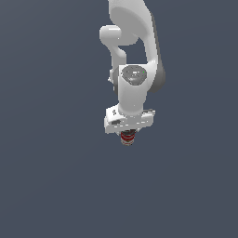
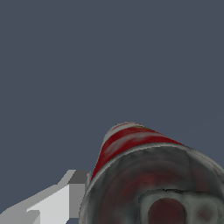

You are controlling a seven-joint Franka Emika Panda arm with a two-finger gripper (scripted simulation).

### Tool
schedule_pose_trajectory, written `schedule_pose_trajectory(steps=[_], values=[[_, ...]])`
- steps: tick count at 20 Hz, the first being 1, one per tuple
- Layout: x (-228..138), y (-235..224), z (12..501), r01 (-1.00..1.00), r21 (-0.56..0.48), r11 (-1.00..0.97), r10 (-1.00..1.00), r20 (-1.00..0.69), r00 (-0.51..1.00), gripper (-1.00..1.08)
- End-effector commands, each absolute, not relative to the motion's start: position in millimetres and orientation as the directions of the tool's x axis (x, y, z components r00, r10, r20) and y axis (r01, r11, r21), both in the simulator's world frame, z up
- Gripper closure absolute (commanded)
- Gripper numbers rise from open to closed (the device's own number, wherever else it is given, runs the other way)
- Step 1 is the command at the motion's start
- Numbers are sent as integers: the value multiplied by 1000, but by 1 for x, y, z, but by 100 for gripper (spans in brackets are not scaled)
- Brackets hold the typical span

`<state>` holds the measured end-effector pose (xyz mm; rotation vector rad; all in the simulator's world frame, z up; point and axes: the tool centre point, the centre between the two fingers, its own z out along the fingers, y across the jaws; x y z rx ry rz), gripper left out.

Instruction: Pick up the object and move it to a goal position.

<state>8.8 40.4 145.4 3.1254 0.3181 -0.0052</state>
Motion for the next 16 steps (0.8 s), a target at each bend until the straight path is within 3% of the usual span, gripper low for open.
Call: schedule_pose_trajectory(steps=[1,16], values=[[24,49,156,201,0,-980,201,0,980,108],[94,87,199,201,0,-980,201,0,980,108]])
